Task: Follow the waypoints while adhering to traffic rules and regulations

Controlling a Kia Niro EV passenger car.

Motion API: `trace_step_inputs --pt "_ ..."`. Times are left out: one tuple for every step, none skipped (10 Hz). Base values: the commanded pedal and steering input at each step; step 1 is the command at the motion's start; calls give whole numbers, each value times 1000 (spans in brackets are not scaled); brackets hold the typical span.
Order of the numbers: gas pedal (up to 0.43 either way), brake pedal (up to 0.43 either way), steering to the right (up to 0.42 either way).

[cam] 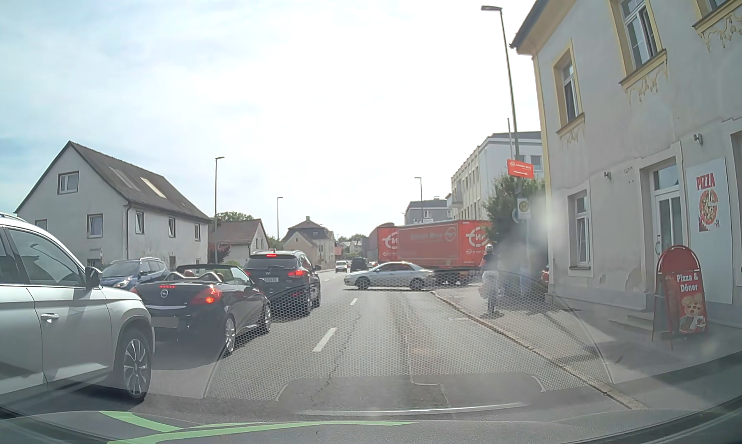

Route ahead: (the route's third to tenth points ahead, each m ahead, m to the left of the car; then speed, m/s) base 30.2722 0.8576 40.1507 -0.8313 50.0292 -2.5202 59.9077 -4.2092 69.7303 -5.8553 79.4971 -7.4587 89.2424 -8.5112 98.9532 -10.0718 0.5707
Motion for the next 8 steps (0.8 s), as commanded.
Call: trace_step_inputs --pt "0 183 -10" --pt "0 183 -10" --pt "0 177 -10" --pt "0 171 -10" --pt "0 165 -10" --pt "0 159 -10" --pt "0 159 -11" --pt "0 152 -11"
